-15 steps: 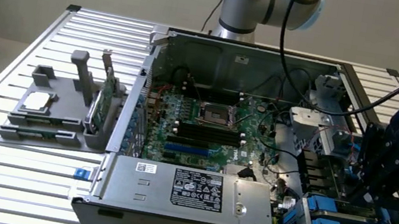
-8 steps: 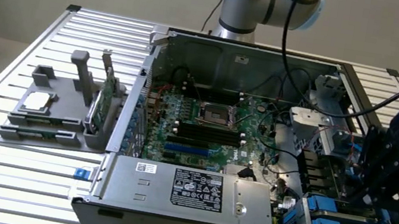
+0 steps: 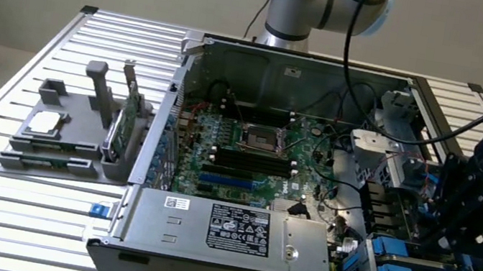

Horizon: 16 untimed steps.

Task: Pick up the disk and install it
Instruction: 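Insert the first disk wire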

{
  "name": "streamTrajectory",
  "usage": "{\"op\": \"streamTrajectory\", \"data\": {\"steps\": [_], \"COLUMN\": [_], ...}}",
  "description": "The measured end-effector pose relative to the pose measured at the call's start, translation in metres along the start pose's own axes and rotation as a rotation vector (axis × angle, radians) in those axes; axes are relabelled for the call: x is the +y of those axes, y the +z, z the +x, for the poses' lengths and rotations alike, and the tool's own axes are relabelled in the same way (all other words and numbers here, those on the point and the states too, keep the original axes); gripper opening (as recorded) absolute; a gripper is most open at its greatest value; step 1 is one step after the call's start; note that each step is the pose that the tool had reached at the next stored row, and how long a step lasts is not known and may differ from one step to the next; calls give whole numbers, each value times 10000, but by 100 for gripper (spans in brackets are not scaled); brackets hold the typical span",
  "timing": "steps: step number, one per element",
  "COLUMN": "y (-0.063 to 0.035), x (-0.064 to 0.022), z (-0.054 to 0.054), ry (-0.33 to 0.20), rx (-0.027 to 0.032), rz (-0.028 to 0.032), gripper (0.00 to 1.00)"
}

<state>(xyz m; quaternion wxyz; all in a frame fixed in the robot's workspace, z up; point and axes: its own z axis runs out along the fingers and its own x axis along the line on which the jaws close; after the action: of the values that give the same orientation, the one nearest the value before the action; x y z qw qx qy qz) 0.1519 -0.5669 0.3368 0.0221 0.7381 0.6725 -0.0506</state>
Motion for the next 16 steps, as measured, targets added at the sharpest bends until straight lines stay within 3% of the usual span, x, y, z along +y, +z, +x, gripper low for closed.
{"op": "streamTrajectory", "data": {"steps": [7,12,16], "y": [-7,-13,-14], "x": [69,131,174], "z": [58,81,89], "ry": [-21,-51,-71], "rx": [-97,-178,-207], "rz": [268,585,825], "gripper": [17,17,17]}}
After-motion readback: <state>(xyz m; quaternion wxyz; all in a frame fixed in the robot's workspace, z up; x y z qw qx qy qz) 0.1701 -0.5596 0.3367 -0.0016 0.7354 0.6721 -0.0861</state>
